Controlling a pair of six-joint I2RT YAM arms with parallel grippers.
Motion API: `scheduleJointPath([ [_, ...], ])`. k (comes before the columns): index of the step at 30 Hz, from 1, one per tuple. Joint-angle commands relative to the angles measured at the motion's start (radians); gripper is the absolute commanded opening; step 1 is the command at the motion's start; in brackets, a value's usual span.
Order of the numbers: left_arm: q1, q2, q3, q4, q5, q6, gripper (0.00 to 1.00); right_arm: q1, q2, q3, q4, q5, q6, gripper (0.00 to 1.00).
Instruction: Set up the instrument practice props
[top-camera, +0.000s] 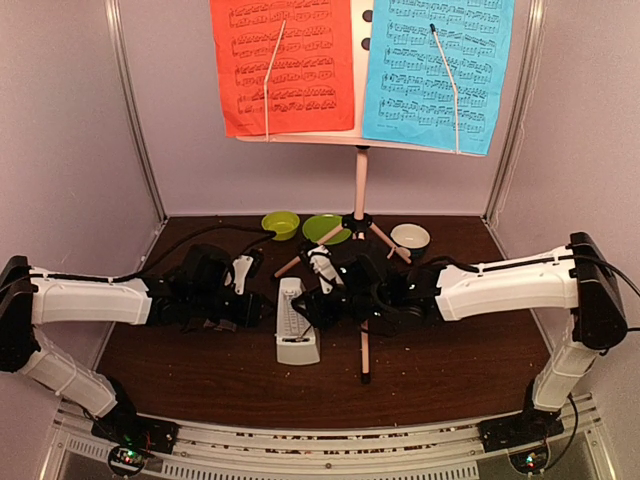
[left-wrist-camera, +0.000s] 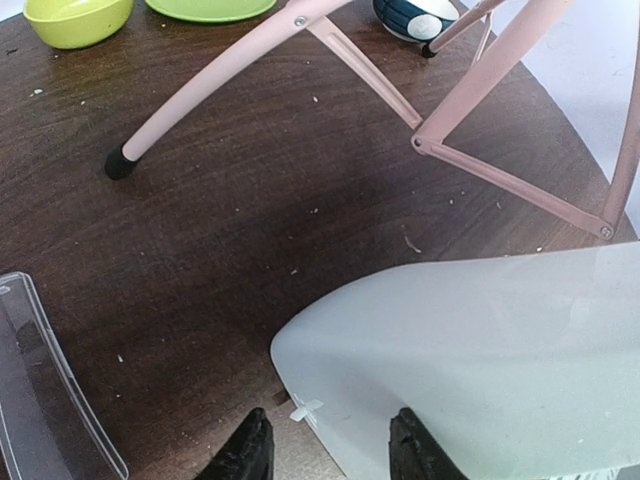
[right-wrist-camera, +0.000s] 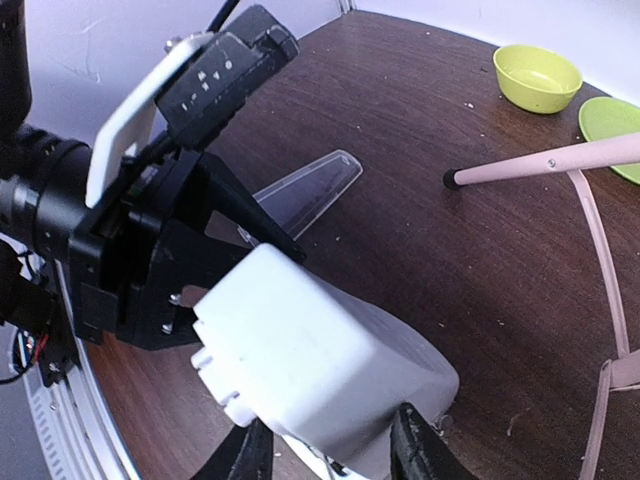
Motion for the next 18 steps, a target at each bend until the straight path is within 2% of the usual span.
scheduleJointPath([
  [1,0.003,0.009,0.029,0.021,0.016,0.019,0.42,-0.003,-0.043,-0.042,0.026,0.000,-0.001,0.45],
  [9,0.005,-0.022,0.029,0.010,-0.019,0.021,0.45,-0.002,-0.144,-0.078,0.038,-0.044,-0.033,0.67],
  [11,0.005,-0.036,0.029,0.005,-0.025,0.022,0.50,-0.002,-0.167,-0.077,0.033,-0.057,-0.041,0.71],
  [13,0.004,-0.064,0.018,0.009,-0.030,0.021,0.59,-0.003,-0.190,-0.074,0.021,-0.067,-0.046,0.74],
  [15,0.005,-0.110,-0.019,0.037,-0.048,0.016,0.68,-0.004,-0.214,-0.072,0.007,-0.071,-0.052,0.75],
  [18,0.003,-0.190,-0.076,0.072,-0.059,0.032,0.75,-0.008,-0.242,-0.073,-0.029,-0.065,-0.058,0.74],
])
